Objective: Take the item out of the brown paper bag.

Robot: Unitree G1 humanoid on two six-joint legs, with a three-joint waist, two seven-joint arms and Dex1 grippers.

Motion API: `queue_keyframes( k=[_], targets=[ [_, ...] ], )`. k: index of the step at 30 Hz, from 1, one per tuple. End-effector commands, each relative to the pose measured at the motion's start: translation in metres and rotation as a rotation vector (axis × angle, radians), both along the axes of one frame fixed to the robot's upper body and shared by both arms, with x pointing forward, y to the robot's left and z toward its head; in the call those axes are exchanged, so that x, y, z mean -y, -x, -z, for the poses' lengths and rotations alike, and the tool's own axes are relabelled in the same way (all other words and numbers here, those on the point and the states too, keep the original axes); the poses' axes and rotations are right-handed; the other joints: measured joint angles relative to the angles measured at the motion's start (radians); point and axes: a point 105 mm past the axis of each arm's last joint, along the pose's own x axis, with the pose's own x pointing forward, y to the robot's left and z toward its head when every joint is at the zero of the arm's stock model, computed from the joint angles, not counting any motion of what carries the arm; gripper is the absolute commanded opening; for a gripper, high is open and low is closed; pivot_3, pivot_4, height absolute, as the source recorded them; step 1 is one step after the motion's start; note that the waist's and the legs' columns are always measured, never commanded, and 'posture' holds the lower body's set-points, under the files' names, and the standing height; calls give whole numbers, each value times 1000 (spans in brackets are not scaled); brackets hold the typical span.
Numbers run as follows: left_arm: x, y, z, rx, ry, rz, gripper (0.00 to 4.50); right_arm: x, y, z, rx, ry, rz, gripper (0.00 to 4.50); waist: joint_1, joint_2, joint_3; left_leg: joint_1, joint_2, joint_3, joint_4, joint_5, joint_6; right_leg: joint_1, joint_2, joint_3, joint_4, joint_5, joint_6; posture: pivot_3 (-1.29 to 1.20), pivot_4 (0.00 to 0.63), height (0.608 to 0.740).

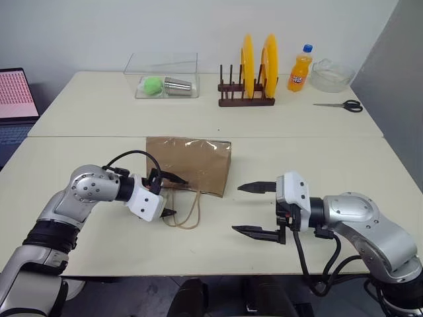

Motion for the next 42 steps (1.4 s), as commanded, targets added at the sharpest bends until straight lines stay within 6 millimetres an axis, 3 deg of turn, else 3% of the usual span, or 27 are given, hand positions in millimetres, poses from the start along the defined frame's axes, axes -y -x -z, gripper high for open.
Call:
queue_keyframes(
  k=[1,4,10,17,28,31,36,42],
  targets=[
    [-6,-3,-19,11,73,-45,4500,1,4,-8,31,-14,-10,4466,0,0,0,0,0,0,0,0,0,0,0,0,0,0,0,0,150,740],
    [-11,-2,-26,-10,98,-71,4500,3,4,-6,25,-6,-6,4466,-1,0,0,0,0,0,0,0,0,0,0,0,0,0,0,0,150,740],
    [-18,5,-13,-56,63,-78,4500,4,2,-4,22,2,-4,4466,-1,0,0,0,0,0,0,0,0,0,0,0,0,0,0,0,150,740],
    [-3,-3,-4,-8,23,-36,4500,5,1,-3,26,12,-6,4466,1,0,0,0,0,0,0,0,0,0,0,0,0,0,0,0,150,740],
    [6,6,18,11,-66,77,4500,5,1,-4,30,13,0,4466,0,0,0,0,0,0,0,0,0,0,0,0,1,0,0,0,150,740],
    [14,7,23,6,-56,97,3923,4,1,-4,33,10,-1,4500,1,0,-1,1,0,0,1,0,0,1,0,0,1,0,0,0,150,740],
    [24,14,30,-23,-28,128,2299,3,1,-4,35,9,-2,4500,2,0,-1,1,0,0,2,0,0,1,0,0,1,0,1,0,150,740],
    [33,6,13,-75,137,26,312,5,1,-3,57,29,0,4500,2,0,-1,0,0,0,2,0,0,1,0,0,1,0,1,0,150,740]
  ],
)
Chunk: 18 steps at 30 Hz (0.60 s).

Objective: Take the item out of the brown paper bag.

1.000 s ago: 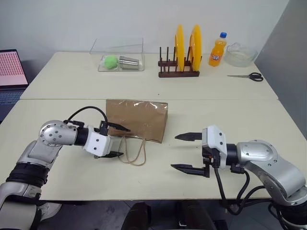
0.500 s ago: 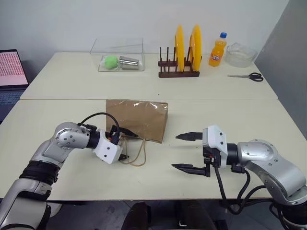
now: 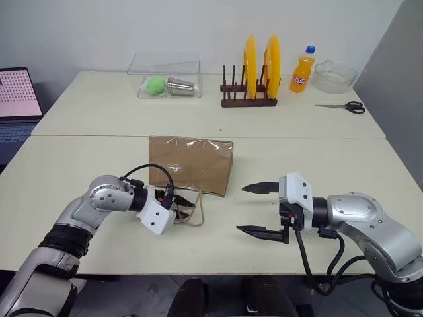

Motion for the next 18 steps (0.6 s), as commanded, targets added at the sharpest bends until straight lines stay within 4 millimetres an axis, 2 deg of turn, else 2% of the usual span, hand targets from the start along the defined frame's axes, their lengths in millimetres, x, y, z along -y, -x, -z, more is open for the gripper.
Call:
queue_keyframes(
  k=[1,6,12,18],
  targets=[
    [13,-9,-25,-25,159,-78,13,-1,3,-6,65,10,-17,4500,0,0,0,0,0,0,0,0,0,0,0,0,0,0,0,0,150,740],
    [34,-21,-66,-110,375,-189,13,-2,3,-4,128,55,-37,4500,-1,0,0,-1,0,-1,2,0,0,0,0,-1,0,0,0,0,150,740],
    [47,-35,-107,-213,542,-284,13,-7,4,0,209,109,-99,4500,-2,0,0,-1,0,-1,2,0,0,0,1,-1,1,0,1,0,150,740],
    [50,-45,-123,-248,607,-322,13,-25,-6,5,362,163,-157,4500,-4,0,0,-1,0,-1,5,0,0,0,1,0,3,0,1,0,150,740]
  ],
)
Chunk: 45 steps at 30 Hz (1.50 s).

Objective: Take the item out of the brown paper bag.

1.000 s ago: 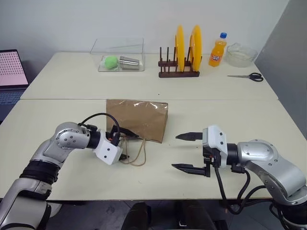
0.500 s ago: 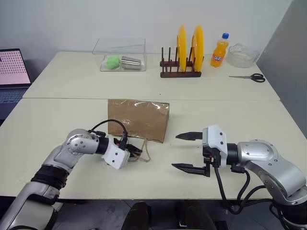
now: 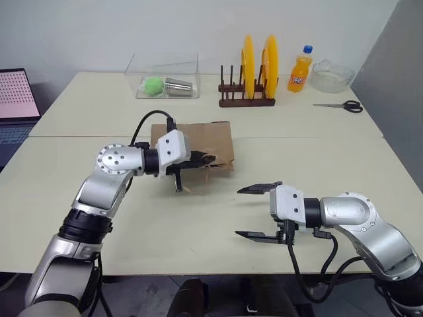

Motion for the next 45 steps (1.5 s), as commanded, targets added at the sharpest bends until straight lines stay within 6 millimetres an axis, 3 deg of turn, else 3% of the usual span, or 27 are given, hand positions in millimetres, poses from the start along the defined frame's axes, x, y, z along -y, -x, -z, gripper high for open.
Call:
queue_keyframes(
  k=[1,12,16,26,33,45],
  targets=[
    [0,-2,-19,43,43,3,13,-19,-9,-7,158,1,-48,4500,-3,0,0,0,0,0,0,0,0,0,0,0,0,0,0,0,150,740],
    [-11,-7,-7,35,28,-8,13,-61,-47,1,312,6,-27,4500,-2,0,0,0,0,0,1,0,0,-1,0,1,1,3,-5,0,150,740],
    [-12,-8,-7,37,32,-17,0,-67,-50,9,331,22,-39,3545,-2,0,0,0,0,0,0,0,0,-1,0,1,1,3,-5,0,150,740],
    [-7,-9,-16,43,47,-23,0,-76,-52,19,341,33,-43,8,-3,0,0,0,0,0,0,0,0,-1,0,1,2,3,-5,0,150,740],
    [-4,-17,-29,40,77,-51,0,-77,-53,19,337,35,-47,8,-3,0,0,0,0,0,1,0,0,-1,0,1,2,3,-5,0,150,740],
    [-2,-43,-86,23,210,-143,0,-68,-53,44,322,184,-126,8,-4,0,0,0,0,-1,1,0,0,-1,0,0,2,3,-5,0,150,740]
  ],
)
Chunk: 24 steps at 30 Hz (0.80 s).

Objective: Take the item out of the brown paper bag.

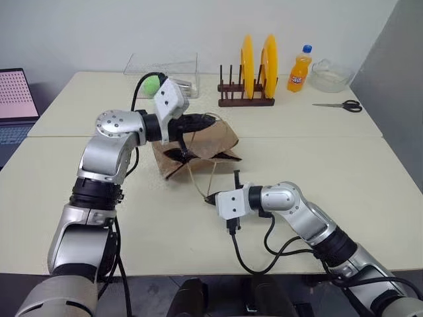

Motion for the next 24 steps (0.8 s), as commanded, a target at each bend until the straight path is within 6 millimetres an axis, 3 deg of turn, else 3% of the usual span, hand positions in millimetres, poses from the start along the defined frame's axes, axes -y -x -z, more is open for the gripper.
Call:
queue_keyframes(
  k=[1,8,14,17,20,21,24],
  targets=[
    [-5,-4,-33,91,54,-30,0,-2,4,2,15,36,-44,8,0,0,0,0,0,0,0,0,0,0,0,0,0,0,0,0,150,740],
    [-10,-14,-48,139,67,-69,0,3,10,11,-12,96,-59,8,-1,0,0,0,0,0,0,0,0,0,0,0,0,0,0,0,150,740],
    [-13,-11,-59,135,112,-35,0,8,6,4,-26,58,1,8,-1,0,0,0,0,0,0,0,0,0,0,0,0,0,0,0,150,740],
    [-10,-4,-51,110,88,11,0,10,5,1,-35,53,27,612,-1,0,0,0,0,0,0,0,-1,0,0,0,0,0,0,0,150,740],
    [-5,6,-40,85,58,64,0,11,5,-8,-22,27,41,1647,-1,0,0,0,0,0,0,0,-1,0,0,1,0,0,-1,0,150,740],
    [-4,10,-36,77,48,79,0,11,6,-22,-28,-26,50,1934,-1,0,0,0,0,0,0,0,-1,0,0,1,0,0,-1,0,150,740],
    [-3,17,-31,60,33,105,0,22,18,-56,-76,-119,38,1934,0,0,0,-1,0,-1,0,0,-1,-1,0,0,0,0,-1,0,150,740]
  ],
)
